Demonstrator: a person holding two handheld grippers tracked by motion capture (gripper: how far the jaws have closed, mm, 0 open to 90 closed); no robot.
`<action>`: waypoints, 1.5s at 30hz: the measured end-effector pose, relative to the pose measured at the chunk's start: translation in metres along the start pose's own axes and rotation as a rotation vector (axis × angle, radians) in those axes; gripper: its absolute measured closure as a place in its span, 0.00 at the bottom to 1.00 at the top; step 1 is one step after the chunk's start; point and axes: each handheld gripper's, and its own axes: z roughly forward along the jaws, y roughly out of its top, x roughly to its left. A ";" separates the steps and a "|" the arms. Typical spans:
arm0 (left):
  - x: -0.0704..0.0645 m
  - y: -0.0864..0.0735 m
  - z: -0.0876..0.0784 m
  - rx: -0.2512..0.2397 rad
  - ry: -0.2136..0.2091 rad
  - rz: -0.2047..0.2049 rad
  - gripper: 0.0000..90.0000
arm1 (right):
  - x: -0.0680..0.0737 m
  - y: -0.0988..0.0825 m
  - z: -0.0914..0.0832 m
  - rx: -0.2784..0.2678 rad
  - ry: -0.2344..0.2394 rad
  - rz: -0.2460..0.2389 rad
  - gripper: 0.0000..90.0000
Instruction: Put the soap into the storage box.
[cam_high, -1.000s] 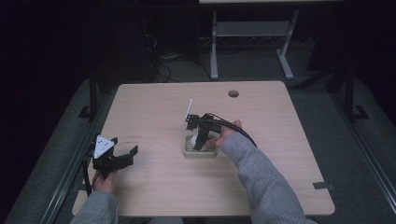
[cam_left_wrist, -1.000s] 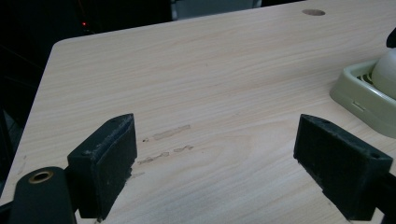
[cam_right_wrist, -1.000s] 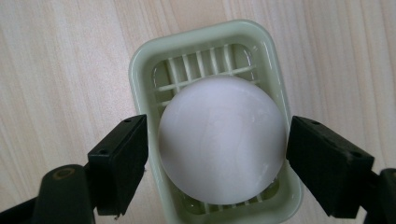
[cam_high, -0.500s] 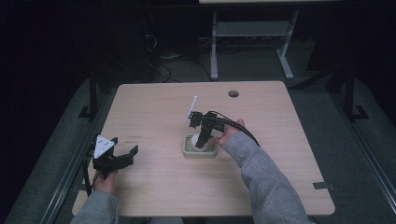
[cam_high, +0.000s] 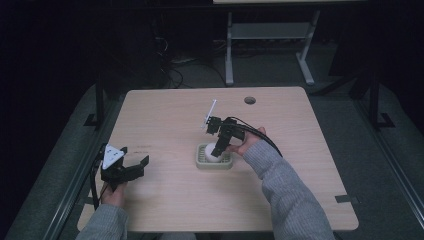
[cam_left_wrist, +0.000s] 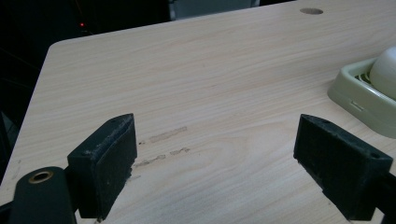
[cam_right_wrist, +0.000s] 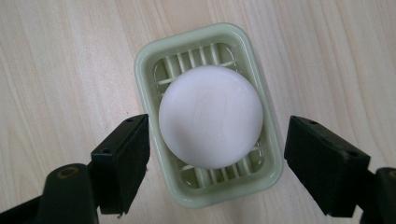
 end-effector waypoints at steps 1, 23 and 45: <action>0.000 0.000 0.000 0.000 0.000 0.000 0.14 | 0.000 -0.001 -0.001 -0.001 0.001 0.004 0.24; 0.000 0.000 0.000 0.002 0.003 0.000 0.14 | -0.005 -0.014 -0.014 -0.017 -0.001 0.032 0.26; 0.000 0.000 0.000 0.000 0.007 0.000 0.14 | -0.009 -0.029 -0.027 -0.033 -0.008 0.061 0.26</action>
